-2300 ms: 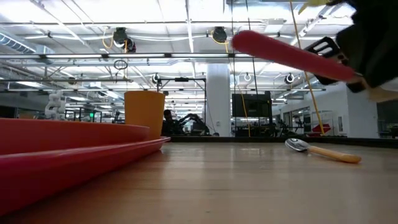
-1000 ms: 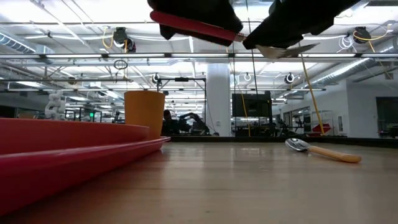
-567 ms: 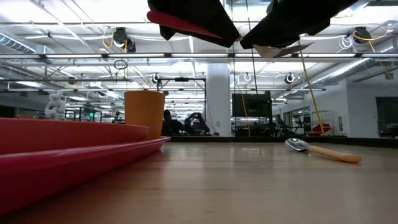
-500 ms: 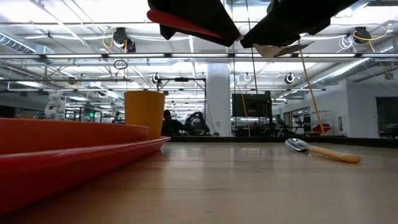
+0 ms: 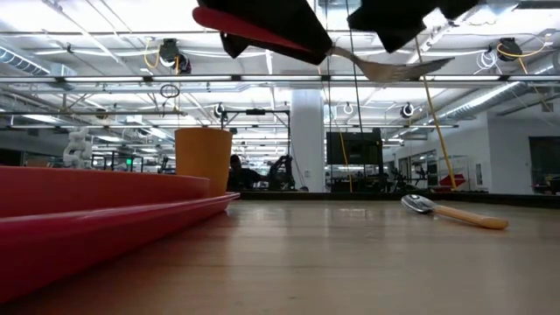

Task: Pick and place plate/cup/fork/spoon on tray
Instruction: Put the pink fork on the red tray at the bottom of the orange plate

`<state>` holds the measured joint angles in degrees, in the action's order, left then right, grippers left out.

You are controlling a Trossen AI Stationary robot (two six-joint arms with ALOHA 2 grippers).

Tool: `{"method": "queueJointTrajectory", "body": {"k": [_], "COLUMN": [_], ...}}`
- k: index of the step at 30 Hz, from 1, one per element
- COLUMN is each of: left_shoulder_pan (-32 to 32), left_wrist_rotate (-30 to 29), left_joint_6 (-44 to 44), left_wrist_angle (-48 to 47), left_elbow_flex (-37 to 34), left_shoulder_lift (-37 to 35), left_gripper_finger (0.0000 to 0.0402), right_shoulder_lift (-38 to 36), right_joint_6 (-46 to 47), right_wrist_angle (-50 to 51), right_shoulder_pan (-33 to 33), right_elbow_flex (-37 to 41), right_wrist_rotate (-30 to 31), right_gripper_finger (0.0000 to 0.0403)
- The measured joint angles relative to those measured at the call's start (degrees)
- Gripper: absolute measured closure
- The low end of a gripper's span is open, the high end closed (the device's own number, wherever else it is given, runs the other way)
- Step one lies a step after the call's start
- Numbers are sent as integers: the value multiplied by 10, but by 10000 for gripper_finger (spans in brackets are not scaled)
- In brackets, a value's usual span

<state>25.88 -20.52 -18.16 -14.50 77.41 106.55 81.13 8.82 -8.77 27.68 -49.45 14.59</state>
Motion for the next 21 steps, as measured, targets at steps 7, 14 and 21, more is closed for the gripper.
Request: {"method": "queueJointTrajectory", "body": {"k": [7,14,21], "left_shoulder_pan": [25,79,159], "left_wrist_rotate": [26,63,42], "left_joint_6": [-37,-107,-228], "left_wrist_angle": [-40,-76,-121], "left_elbow_flex": [0,0,0], "left_shoulder_lift": [-5,-5,-5], "left_gripper_finger": [346,342,347], "right_shoulder_lift": [-74,-132,-140], "right_joint_6": [27,28,36], "right_wrist_angle": [33,107,143], "right_shoulder_pan": [24,64,81], "right_elbow_flex": [0,0,0], "right_wrist_rotate": [-58,-56,-15], "right_gripper_finger": [244,239,239]}}
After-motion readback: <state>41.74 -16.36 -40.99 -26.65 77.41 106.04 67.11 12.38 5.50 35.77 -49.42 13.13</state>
